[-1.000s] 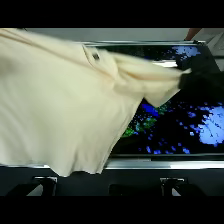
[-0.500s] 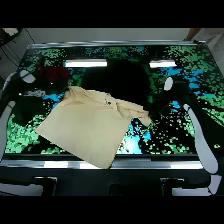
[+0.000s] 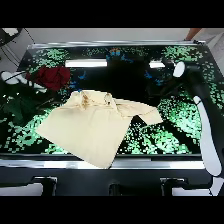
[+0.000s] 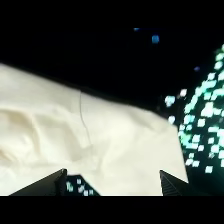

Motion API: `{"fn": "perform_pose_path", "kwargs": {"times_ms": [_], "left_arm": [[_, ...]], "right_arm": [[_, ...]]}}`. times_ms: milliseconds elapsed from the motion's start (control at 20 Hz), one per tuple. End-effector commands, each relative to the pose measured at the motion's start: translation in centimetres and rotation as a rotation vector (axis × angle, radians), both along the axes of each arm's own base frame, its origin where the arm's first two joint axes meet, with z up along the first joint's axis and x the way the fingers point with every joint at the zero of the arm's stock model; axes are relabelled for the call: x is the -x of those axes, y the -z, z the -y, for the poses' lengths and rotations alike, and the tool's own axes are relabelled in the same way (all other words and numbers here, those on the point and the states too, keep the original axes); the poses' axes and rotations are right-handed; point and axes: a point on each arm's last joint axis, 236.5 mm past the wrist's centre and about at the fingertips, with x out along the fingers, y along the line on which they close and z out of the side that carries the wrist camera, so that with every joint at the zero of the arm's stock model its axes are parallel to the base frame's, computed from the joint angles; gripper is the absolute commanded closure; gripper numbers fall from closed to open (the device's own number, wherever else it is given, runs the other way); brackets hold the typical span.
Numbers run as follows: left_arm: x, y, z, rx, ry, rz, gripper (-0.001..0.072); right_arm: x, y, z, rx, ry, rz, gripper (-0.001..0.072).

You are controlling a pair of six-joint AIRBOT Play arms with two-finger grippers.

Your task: Fold the shirts.

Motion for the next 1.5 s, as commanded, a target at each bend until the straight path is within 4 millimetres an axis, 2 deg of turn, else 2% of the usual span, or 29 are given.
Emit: {"fn": "perform_pose_path", "kwargs": {"times_ms": [0,100,200,300,400,600,650,700,750,800,850,900,950,1000,1100,1150,1250,1400,1450], "left_arm": [[8.6,2.7,-1.7,-0.001,-0.107,-0.075,-0.0008],[13.8,6.5,-1.2,0.010,-0.186,-0.117,-0.0008],[17.6,9.4,-0.2,0.045,-0.248,-0.167,-0.0008],[19.6,11.1,1.3,0.102,-0.285,-0.218,-0.0008],[19.6,11.8,2.3,0.143,-0.314,-0.214,-0.0007],[17.1,11.6,2.1,0.168,-0.390,-0.130,0.0018],[16.6,11.6,1.8,0.164,-0.405,-0.109,0.0067],[16.0,11.7,1.4,0.153,-0.431,-0.090,0.0078],[15.3,11.9,0.8,0.141,-0.460,-0.067,0.0159],[14.6,12.2,0.2,0.130,-0.500,-0.055,0.0191],[14.2,12.6,-0.2,0.124,-0.540,-0.055,0.0261],[13.9,13.1,-0.6,0.117,-0.564,-0.057,0.0395],[13.7,13.6,-0.8,0.115,-0.577,-0.062,0.0495],[13.6,13.9,-0.7,0.123,-0.589,-0.069,0.0649],[12.7,13.7,-1.0,0.120,-0.583,-0.036,0.0679],[11.8,13.2,-1.5,0.111,-0.574,-0.002,0.0680],[8.6,10.7,-2.9,0.084,-0.537,0.110,0.0681],[1.1,4.5,-6.8,0.028,-0.580,0.355,0.0682],[-1.2,3.1,-8.3,0.029,-0.641,0.403,0.0682]], "right_arm": [[-4.0,-3.6,2.6,-0.130,0.131,0.164,0.0017],[-3.6,-1.4,2.3,-0.253,0.150,0.070,0.0020],[-2.4,1.6,1.1,-0.279,0.083,-0.038,0.0020],[-1.7,4.1,-0.3,-0.279,0.032,-0.115,0.0020],[-1.7,5.8,-1.2,-0.285,0.015,-0.147,0.0020],[-1.6,8.2,-1.6,-0.282,-0.005,-0.189,0.0020],[-1.4,8.6,-1.7,-0.283,-0.008,-0.205,0.0020],[-1.2,9.1,-1.9,-0.291,-0.017,-0.219,0.0019],[-1.0,9.6,-2.1,-0.301,-0.031,-0.233,0.0019],[-0.8,10.2,-2.3,-0.309,-0.037,-0.249,0.0018],[-0.8,10.6,-2.3,-0.308,-0.041,-0.256,0.0018],[-0.8,10.8,-2.3,-0.308,-0.040,-0.260,0.0018],[-0.9,10.9,-2.3,-0.306,-0.044,-0.256,0.0017],[-1.0,10.9,-2.3,-0.305,-0.046,-0.250,0.0017],[-1.6,10.9,-2.1,-0.300,-0.038,-0.227,0.0017],[-1.8,11.0,-2.1,-0.299,-0.035,-0.217,0.0017],[-2.0,11.5,-2.1,-0.302,-0.030,-0.219,0.0017],[-1.3,12.6,-2.4,-0.311,-0.051,-0.258,0.0017],[-1.1,12.7,-2.6,-0.318,-0.060,-0.269,0.0017]]}}
